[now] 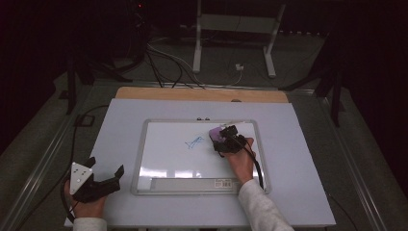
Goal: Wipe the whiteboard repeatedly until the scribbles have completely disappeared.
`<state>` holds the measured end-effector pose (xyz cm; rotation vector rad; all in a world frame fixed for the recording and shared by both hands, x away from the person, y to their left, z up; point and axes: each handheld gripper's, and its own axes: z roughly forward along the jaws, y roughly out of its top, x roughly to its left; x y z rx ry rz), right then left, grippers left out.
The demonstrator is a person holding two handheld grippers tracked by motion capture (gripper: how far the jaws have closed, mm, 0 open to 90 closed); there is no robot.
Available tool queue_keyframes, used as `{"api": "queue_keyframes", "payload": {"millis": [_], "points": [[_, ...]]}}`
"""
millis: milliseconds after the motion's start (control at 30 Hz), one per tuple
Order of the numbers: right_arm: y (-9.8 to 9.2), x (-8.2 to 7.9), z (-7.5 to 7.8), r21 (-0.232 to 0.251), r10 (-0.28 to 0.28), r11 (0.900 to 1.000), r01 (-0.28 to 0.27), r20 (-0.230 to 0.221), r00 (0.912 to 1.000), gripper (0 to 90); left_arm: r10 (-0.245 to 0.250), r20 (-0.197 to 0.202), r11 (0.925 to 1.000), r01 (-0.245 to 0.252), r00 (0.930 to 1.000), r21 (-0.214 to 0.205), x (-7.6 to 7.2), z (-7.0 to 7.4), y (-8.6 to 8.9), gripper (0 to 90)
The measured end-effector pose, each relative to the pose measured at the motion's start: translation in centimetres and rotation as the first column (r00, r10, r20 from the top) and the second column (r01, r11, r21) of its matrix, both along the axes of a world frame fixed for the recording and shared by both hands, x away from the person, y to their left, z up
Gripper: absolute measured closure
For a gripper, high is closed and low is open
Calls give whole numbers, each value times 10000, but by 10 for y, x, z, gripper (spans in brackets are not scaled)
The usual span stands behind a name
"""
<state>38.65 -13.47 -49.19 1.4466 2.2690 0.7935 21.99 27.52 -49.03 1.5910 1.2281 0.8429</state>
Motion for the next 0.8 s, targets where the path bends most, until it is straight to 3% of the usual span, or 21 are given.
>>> {"api": "queue_keyframes", "payload": {"millis": [67,167,300,400,467,600,700,733,800], "points": [[6,0,-1,346,201,9992,-193,-230,9995,414,-18,-8,10000,18,10000,23,0,0,-1,6],[25,-5,-1,424,803,9959,-793,-224,9965,413,-21,-12,10000,21,10000,30,1,0,-1,6],[51,-16,-1,530,2041,9779,-2022,-344,9783,414,-19,6,10000,19,10000,15,0,0,-1,6],[57,-16,0,543,2288,9725,-2266,-374,9728,413,24,30,10000,-24,10000,-21,0,0,1,6],[52,-13,-1,392,1942,9804,-1932,-235,9807,414,32,34,10000,-32,10000,-39,-1,0,2,6],[32,0,-1,152,545,9984,-544,-61,9985,414,51,12,10000,-51,10000,-53,0,0,2,6],[20,7,-1,42,-479,9988,478,44,9988,414,50,-5,10000,-50,10000,-51,0,0,1,6],[20,8,-1,158,-615,9980,616,-48,9981,414,29,-18,10000,-29,10000,-38,1,0,0,6],[27,6,-1,-174,-437,9989,440,180,9989,414,-5,-12,10000,5,10000,1,1,0,0,6]]}}
